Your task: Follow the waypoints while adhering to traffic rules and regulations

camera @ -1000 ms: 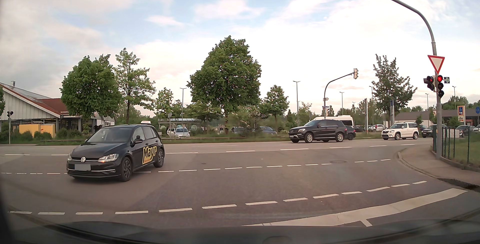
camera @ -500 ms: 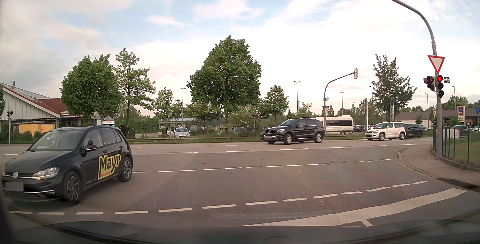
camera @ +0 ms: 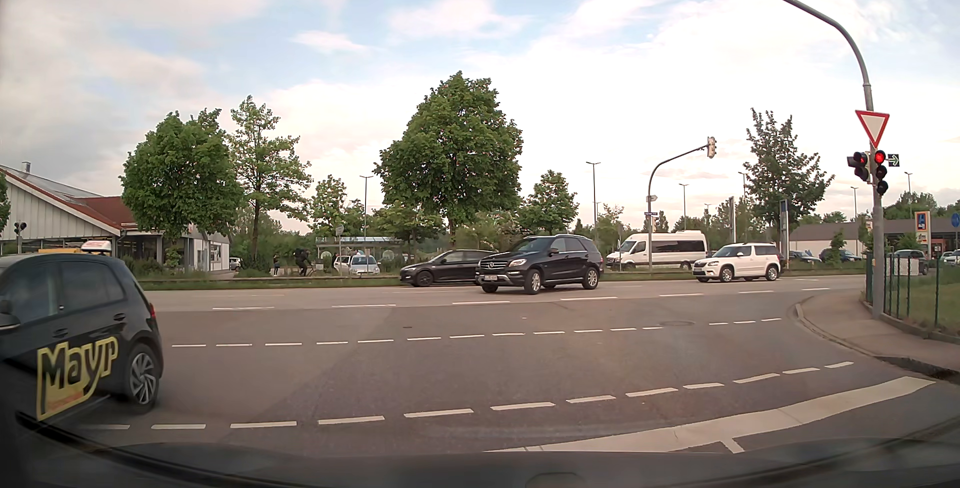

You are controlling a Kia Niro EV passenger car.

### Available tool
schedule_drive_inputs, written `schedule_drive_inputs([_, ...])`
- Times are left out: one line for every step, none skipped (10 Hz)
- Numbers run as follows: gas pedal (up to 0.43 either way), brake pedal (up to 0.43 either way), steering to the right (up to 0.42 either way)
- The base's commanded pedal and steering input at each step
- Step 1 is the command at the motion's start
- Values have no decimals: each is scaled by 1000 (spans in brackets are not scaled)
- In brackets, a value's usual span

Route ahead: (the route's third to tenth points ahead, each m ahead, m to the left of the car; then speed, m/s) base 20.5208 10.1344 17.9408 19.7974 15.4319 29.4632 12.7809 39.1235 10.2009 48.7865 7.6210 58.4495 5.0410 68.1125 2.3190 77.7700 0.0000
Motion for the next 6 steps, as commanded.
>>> schedule_drive_inputs([0, 360, -1])
schedule_drive_inputs([0, 360, -1])
schedule_drive_inputs([0, 360, -1])
schedule_drive_inputs([0, 360, -1])
schedule_drive_inputs([0, 360, -1])
schedule_drive_inputs([0, 360, -1])
